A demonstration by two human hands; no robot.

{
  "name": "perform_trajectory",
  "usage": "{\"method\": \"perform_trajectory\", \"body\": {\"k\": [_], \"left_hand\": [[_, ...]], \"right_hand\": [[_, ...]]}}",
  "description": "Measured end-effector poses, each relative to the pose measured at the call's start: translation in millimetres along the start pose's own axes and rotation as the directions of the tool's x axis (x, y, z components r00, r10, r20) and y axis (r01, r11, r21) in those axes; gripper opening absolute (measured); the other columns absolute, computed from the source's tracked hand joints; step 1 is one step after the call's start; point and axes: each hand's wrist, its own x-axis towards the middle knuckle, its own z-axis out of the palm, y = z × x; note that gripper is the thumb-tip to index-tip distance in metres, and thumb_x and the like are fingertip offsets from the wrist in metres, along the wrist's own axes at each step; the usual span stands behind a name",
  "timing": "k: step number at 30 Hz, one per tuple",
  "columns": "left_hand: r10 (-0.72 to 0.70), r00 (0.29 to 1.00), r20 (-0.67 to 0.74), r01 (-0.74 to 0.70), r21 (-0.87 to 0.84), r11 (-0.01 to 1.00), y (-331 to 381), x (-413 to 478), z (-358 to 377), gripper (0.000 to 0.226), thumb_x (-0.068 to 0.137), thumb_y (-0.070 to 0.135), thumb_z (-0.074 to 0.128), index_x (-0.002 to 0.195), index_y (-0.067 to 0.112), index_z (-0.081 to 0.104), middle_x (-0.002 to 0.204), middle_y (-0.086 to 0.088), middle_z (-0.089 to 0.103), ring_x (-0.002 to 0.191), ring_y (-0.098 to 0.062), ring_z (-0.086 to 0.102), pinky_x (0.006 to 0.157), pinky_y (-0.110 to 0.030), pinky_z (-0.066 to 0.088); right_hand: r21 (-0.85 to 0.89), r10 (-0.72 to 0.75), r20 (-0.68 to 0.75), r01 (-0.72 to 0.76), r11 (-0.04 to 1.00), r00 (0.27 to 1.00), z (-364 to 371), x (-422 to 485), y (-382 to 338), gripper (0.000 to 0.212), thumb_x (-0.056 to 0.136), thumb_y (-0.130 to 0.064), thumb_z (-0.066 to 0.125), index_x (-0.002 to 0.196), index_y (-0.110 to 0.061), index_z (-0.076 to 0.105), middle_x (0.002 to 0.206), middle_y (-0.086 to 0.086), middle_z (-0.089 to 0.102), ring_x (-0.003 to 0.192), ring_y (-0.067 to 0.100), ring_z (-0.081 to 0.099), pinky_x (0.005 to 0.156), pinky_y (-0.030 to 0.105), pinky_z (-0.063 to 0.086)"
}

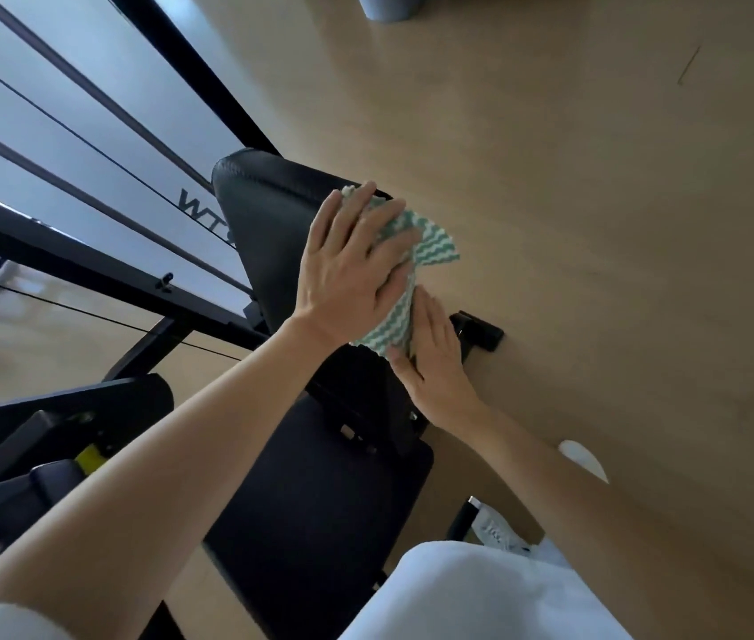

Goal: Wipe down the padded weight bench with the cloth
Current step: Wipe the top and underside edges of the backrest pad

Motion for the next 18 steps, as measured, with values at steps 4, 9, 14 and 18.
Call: {"method": "perform_trajectory", "body": {"k": [4, 9, 14, 18], "left_hand": [[-0.066, 0.998, -0.008, 0.066, -0.034, 0.997, 1.7, -4.0, 5.1, 0.061, 0.095, 0.037, 0.063, 0.145, 0.008, 0.045, 0.149, -0.016, 0.056, 0.145, -0.039, 0.041, 0.127, -0.054, 0.020], [-0.221, 0.975, -0.012, 0.219, -0.070, 0.973, 11.3, -19.1, 10.7, 0.085, 0.094, 0.046, 0.061, 0.149, -0.006, 0.024, 0.155, -0.036, 0.036, 0.148, -0.047, 0.027, 0.127, -0.058, 0.016], [-0.311, 0.950, 0.005, 0.310, -0.098, 0.946, 20.7, -44.5, 26.1, 0.099, 0.096, 0.053, 0.054, 0.157, -0.005, 0.001, 0.156, -0.041, 0.020, 0.155, -0.044, 0.006, 0.126, -0.060, 0.010], [-0.338, 0.941, 0.000, 0.335, -0.121, 0.934, 25.4, -58.6, 38.4, 0.108, 0.096, 0.054, 0.052, 0.156, 0.010, -0.026, 0.155, -0.036, 0.008, 0.156, -0.024, -0.021, 0.127, -0.057, 0.005]], "right_hand": [[0.376, 0.206, -0.215, -0.114, 0.919, 0.955, -26.2, -12.0, -15.8, 0.059, 0.108, -0.025, 0.045, 0.161, -0.016, 0.020, 0.167, -0.003, 0.019, 0.154, 0.007, 0.016, 0.127, 0.045, 0.019], [0.525, 0.065, -0.265, 0.087, 0.846, 0.962, -34.6, 34.4, -61.9, 0.054, 0.107, -0.017, 0.046, 0.157, -0.008, 0.030, 0.163, 0.006, 0.033, 0.152, 0.016, 0.030, 0.125, 0.045, 0.027], [0.619, 0.015, -0.121, 0.064, 0.783, 0.993, -31.0, 59.7, -67.0, 0.067, 0.107, -0.015, 0.045, 0.161, -0.010, 0.006, 0.168, 0.006, 0.021, 0.151, 0.010, 0.028, 0.125, 0.029, 0.026], [0.643, -0.003, -0.079, 0.053, 0.764, 0.997, -27.4, 62.3, -49.7, 0.052, 0.111, -0.019, 0.027, 0.160, -0.005, 0.015, 0.166, 0.009, 0.025, 0.152, 0.014, 0.028, 0.127, 0.037, 0.024]]}}
